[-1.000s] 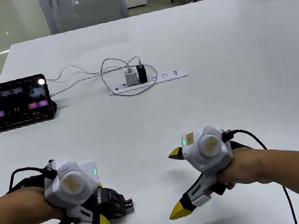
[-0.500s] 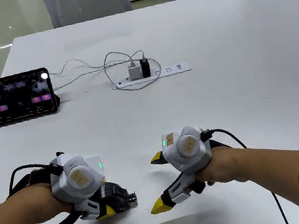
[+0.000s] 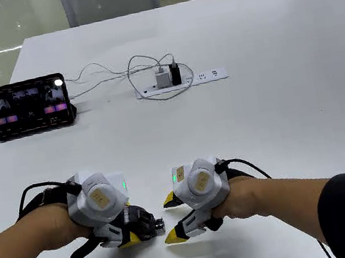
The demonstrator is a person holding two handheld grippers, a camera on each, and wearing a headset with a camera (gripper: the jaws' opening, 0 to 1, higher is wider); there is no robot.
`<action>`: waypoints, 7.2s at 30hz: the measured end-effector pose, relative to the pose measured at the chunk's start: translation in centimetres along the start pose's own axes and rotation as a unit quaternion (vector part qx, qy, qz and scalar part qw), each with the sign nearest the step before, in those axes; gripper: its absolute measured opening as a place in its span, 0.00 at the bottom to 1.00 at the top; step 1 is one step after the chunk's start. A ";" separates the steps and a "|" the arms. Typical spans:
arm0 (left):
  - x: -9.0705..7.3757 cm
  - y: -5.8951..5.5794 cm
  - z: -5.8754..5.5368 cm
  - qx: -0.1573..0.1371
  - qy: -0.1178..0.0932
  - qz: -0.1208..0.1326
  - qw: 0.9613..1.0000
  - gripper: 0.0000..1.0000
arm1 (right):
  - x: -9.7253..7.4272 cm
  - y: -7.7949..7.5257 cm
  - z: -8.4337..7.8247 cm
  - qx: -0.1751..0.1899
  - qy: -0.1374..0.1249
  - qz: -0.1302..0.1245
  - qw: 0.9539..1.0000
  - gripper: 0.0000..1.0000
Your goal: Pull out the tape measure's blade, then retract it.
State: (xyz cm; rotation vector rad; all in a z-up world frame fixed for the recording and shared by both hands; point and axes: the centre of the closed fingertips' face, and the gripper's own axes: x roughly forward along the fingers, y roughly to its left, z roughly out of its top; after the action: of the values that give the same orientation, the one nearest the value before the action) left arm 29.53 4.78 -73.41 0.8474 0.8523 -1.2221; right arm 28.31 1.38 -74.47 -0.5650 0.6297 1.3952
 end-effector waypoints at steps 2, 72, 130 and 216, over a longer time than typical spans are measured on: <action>0.0 0.0 0.0 -0.002 -0.001 0.000 1.000 0.36 | 0.2 -0.2 0.3 -0.003 0.000 0.001 1.000 0.31; 0.0 0.3 0.0 -0.014 -0.004 0.004 1.000 0.35 | -1.1 -0.6 -2.7 -0.018 0.052 0.025 0.998 0.09; 0.0 0.2 0.0 -0.017 -0.006 0.010 1.000 0.35 | -4.9 -1.1 -6.8 -0.010 0.078 0.020 0.997 0.09; 0.1 0.3 0.0 -0.017 -0.006 0.015 1.000 0.35 | -10.3 -1.8 -11.6 0.009 0.099 0.015 0.995 0.09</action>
State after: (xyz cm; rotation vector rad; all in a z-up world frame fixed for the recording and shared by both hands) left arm 29.87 4.77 -73.51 0.8217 0.8452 -1.1830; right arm 28.63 -14.20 -75.54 -0.6882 0.8117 1.3711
